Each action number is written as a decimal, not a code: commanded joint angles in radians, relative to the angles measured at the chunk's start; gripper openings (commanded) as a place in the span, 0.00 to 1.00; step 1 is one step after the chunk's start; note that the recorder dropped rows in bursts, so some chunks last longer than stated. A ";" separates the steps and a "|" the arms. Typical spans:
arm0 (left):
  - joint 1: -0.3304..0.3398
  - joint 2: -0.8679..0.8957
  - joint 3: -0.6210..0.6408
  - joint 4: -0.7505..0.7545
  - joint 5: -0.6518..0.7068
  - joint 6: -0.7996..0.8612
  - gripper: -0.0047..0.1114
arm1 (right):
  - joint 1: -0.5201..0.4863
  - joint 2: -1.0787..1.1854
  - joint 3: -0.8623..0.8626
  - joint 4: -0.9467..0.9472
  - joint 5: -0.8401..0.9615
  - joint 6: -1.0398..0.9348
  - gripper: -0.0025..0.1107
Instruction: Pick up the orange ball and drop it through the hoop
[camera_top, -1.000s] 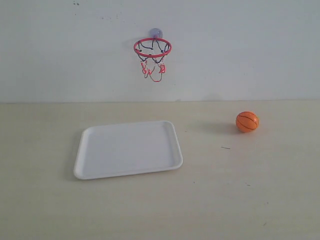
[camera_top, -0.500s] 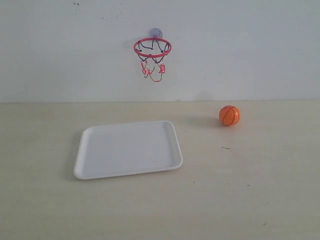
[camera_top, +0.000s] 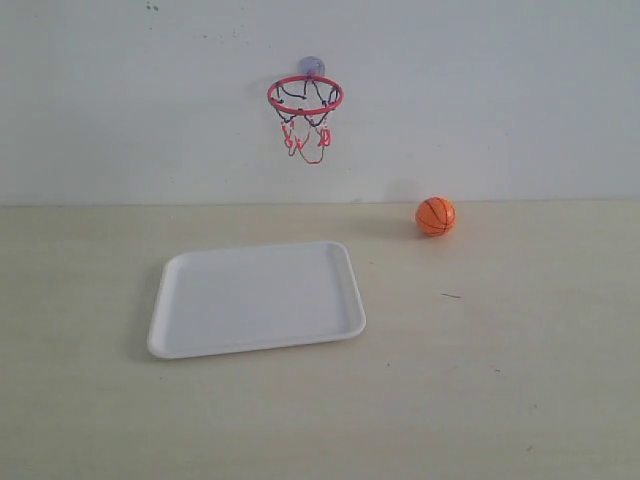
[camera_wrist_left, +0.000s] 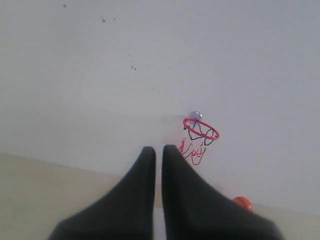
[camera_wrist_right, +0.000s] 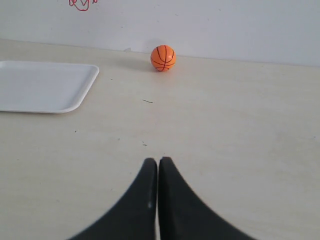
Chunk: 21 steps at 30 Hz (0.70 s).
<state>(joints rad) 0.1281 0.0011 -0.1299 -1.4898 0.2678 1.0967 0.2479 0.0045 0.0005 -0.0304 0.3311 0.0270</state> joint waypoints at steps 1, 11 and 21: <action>0.002 -0.001 0.028 -0.012 -0.059 -0.347 0.08 | 0.003 -0.005 0.000 -0.004 -0.008 -0.003 0.02; 0.002 -0.001 0.081 -0.025 -0.100 -0.547 0.08 | 0.003 -0.005 0.000 -0.004 -0.008 -0.003 0.02; 0.002 -0.001 0.130 1.480 -0.025 -1.221 0.08 | 0.003 -0.005 0.000 -0.004 -0.008 -0.003 0.02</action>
<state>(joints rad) 0.1281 0.0011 -0.0040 -0.1637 0.2206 -0.0817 0.2479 0.0045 0.0005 -0.0304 0.3311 0.0270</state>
